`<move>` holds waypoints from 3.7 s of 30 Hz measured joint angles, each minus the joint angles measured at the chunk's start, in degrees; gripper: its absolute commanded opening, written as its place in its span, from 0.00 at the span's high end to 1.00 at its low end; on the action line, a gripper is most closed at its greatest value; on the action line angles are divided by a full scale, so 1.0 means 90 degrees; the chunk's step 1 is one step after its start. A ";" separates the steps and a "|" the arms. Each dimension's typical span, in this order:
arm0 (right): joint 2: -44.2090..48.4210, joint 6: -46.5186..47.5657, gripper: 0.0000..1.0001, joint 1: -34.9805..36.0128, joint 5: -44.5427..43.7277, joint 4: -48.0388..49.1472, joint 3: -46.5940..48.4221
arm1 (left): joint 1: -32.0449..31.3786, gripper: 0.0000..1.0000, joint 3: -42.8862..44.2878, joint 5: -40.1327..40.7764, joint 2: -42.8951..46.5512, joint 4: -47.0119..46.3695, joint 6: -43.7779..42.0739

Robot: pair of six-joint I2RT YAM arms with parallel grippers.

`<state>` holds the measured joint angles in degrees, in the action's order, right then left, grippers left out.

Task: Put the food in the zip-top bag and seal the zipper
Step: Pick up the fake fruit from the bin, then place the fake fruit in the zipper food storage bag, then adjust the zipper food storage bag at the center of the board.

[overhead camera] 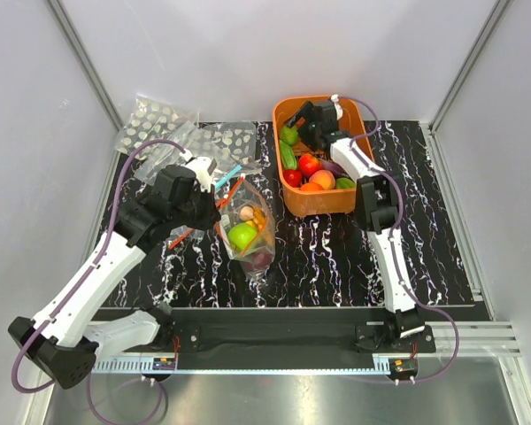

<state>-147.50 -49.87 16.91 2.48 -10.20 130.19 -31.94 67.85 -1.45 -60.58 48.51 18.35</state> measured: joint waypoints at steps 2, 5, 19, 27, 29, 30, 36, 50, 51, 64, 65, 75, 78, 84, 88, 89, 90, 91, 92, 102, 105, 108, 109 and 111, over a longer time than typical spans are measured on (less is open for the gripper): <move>-0.0206 -0.0231 0.00 -0.0002 -0.0012 0.0066 0.0063 | 0.0002 1.00 -0.0002 0.0019 0.0010 -0.0002 -0.0012; -0.0476 -0.0542 0.10 -0.0012 -0.0051 0.0318 0.0202 | 0.0002 1.00 -0.0002 0.0024 0.0010 0.0000 -0.0019; 0.0168 -0.0515 0.58 -0.0058 -0.0039 0.1647 -0.1273 | 0.0002 1.00 -0.0092 0.0027 0.0010 -0.0019 -0.0041; 0.2448 0.0406 0.59 -0.0058 -0.0097 0.2123 -0.3487 | 0.0005 1.00 -0.0092 0.0024 0.0012 -0.0019 -0.0044; 0.3160 0.0665 0.59 -0.0058 -0.0041 0.2290 -0.3959 | 0.0005 1.00 -0.0092 0.0024 0.0012 -0.0019 -0.0046; 0.3502 0.0809 0.59 -0.0058 0.0017 0.2346 -0.4167 | 0.0002 1.00 -0.0092 0.0024 0.0010 -0.0019 -0.0049; 0.5333 0.1736 0.60 0.0134 0.0505 0.2436 -0.5272 | 0.0005 1.00 -0.0090 0.0012 0.0010 -0.0019 -0.0046; 0.7827 0.3130 0.61 0.2616 0.1513 0.1423 -0.6880 | 0.0005 1.00 -0.0075 -0.0321 0.0015 -0.0073 0.0034; 0.7859 0.3211 0.61 0.2771 0.1525 0.1350 -0.6878 | 0.0002 1.00 -0.0075 -0.0323 0.0017 -0.0073 0.0036; 0.7361 0.3956 0.49 0.3594 0.1443 0.0119 -0.6715 | 0.0005 1.00 -0.0075 -0.0374 0.0068 -0.0070 0.0080; 0.7325 0.3976 0.28 0.3594 0.1421 0.0085 -0.6696 | 0.0005 1.00 -0.0073 -0.0374 0.0068 -0.0070 0.0080; 0.7371 0.3995 0.23 0.3616 0.0952 -0.0245 -0.6521 | 0.0002 1.00 -0.0041 -0.0372 0.0180 -0.0061 0.0080; 0.7463 0.3922 0.30 0.3623 0.0731 -0.0546 -0.6307 | 0.0005 1.00 -0.0041 -0.0374 0.0202 -0.0061 0.0080; 0.7633 0.3803 0.39 0.3623 0.0238 -0.1144 -0.5795 | 0.0005 1.00 -0.0041 -0.0374 0.0255 -0.0058 0.0080; 0.7749 0.3779 0.39 0.3623 0.0010 -0.1496 -0.5780 | 0.0005 1.00 -0.0041 -0.0393 0.0255 -0.0058 0.0083; 0.7749 0.3779 0.39 0.3623 -0.0015 -0.1581 -0.5780 | 0.0002 1.00 -0.0041 -0.0401 0.0255 -0.0058 0.0085; 0.7742 0.3779 0.39 0.3623 -0.0036 -0.1681 -0.5780 | 0.0005 1.00 -0.0041 -0.0415 0.0255 -0.0058 0.0085; 0.7737 0.3781 0.40 0.3623 -0.0051 -0.1785 -0.5780 | 0.0005 1.00 -0.0041 -0.0423 0.0255 -0.0061 0.0087; 0.7728 0.3784 0.40 0.3623 -0.0058 -0.1865 -0.5780 | 0.0005 1.00 -0.0041 -0.0435 0.0255 -0.0061 0.0087; 0.7376 0.3776 0.61 0.3623 -0.0444 -0.2375 -0.5870 | 0.0005 1.00 -0.0041 -0.0483 0.0255 -0.0061 0.0107; 0.7378 0.3716 0.86 0.3623 -0.0505 -0.2421 -0.5938 | 0.0005 1.00 -0.0041 -0.0498 0.0255 -0.0063 0.0104; 0.7400 0.3636 1.00 0.3623 -0.0478 -0.2460 -0.5972 | 0.0005 1.00 -0.0041 -0.0610 0.0238 -0.0075 0.0104; 0.7422 0.3597 1.00 0.3623 -0.0454 -0.2470 -0.5977 | 0.0005 1.00 -0.0041 -0.0680 0.0216 -0.0087 0.0104; 0.7507 0.3514 1.00 0.3623 -0.0330 -0.2426 -0.6040 | 0.0002 1.00 -0.0041 -0.0865 0.0131 -0.0134 0.0102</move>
<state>-79.94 -18.24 49.52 -0.49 -32.03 75.83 -31.92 67.48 -9.23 -59.40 47.31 19.27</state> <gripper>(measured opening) 0.012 0.012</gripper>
